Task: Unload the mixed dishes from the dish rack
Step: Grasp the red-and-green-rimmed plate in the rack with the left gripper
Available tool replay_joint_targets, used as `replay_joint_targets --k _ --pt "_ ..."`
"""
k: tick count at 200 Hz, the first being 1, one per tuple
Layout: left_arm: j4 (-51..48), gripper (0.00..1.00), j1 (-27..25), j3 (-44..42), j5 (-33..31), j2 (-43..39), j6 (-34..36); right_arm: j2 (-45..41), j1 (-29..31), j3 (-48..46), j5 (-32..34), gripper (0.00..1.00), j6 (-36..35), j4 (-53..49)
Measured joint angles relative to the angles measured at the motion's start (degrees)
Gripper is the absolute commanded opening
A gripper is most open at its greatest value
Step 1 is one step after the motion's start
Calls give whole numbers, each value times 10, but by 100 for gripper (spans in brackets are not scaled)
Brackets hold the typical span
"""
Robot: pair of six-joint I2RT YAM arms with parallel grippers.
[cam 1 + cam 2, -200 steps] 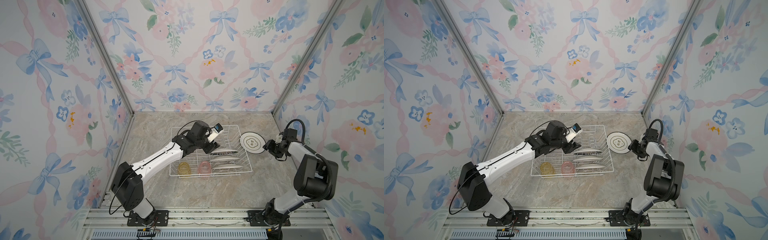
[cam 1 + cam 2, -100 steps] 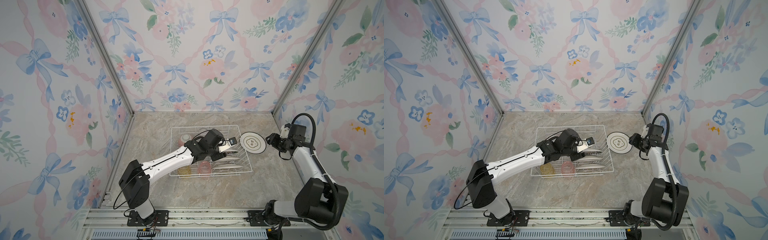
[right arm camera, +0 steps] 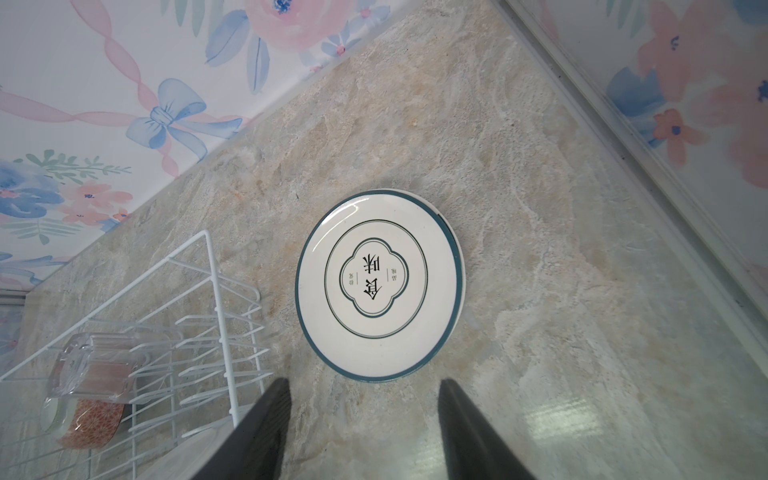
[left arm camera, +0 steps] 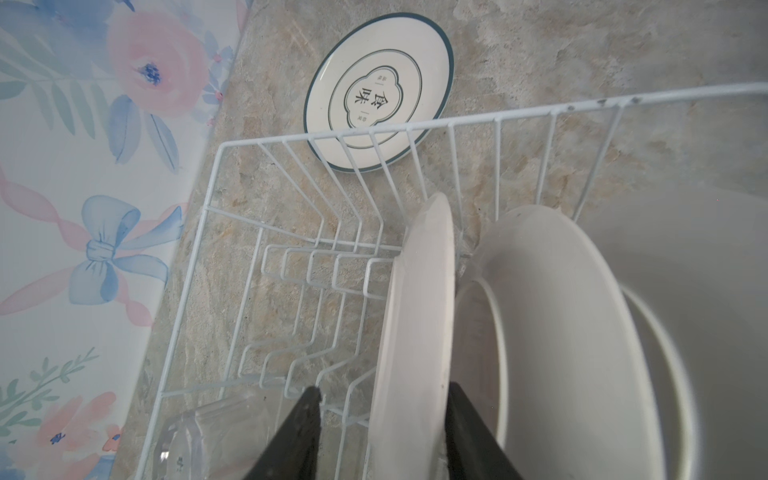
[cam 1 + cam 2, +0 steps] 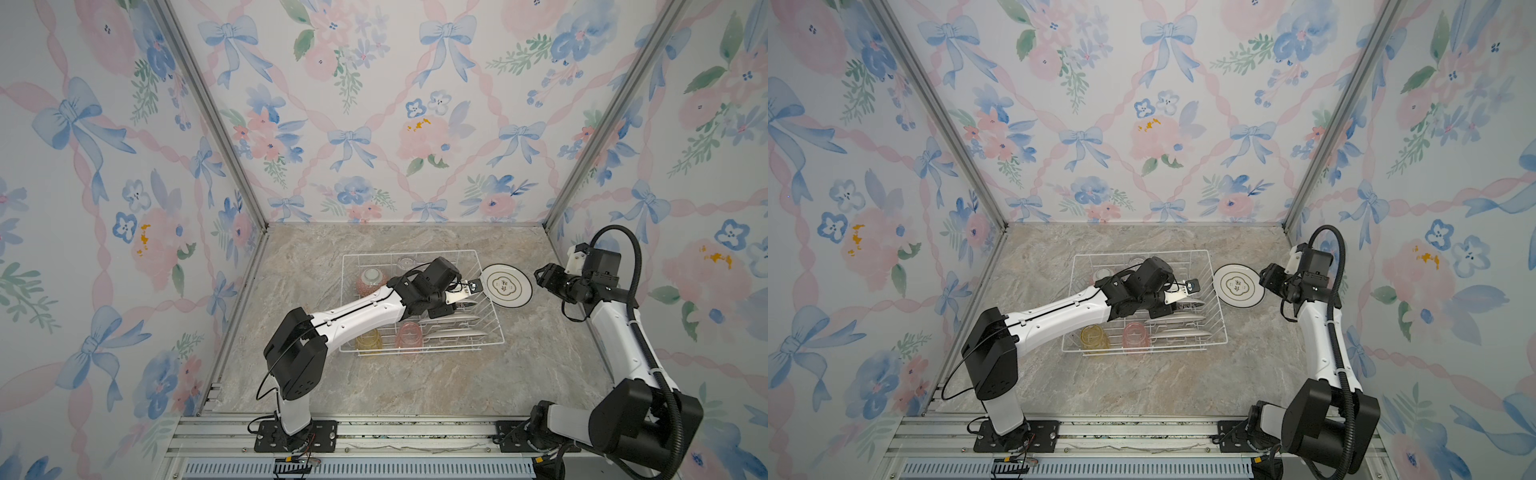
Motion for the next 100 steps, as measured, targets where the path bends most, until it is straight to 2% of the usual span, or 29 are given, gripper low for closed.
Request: replay_joint_targets --k 47,100 --pt "-23 29 0 27 -5 30 31 0 0 0 0 60 0 1" --pt "-26 8 0 54 -17 57 54 0 -1 0 -3 60 0 1"
